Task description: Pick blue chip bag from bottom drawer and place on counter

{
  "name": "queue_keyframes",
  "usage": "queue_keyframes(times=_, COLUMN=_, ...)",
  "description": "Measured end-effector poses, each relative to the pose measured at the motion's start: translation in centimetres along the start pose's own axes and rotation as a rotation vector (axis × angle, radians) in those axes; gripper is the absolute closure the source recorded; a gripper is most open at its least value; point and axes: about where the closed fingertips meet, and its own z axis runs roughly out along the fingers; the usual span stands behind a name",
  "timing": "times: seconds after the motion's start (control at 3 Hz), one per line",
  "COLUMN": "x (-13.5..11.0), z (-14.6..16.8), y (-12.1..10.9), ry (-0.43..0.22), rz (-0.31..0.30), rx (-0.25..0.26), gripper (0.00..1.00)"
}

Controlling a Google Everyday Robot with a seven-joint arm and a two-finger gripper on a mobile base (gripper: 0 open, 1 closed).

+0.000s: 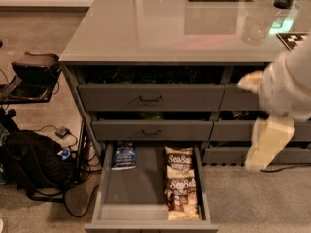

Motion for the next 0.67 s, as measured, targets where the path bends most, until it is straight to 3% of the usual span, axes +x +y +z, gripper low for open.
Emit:
queue_keyframes(times=0.33, x=-0.7, z=8.7, y=3.6, ry=-0.174, rz=-0.011, rx=-0.103, gripper=0.00)
queue_keyframes(times=0.67, x=-2.2, z=18.0, y=5.1, ry=-0.328, rz=-0.011, rx=-0.176, gripper=0.00)
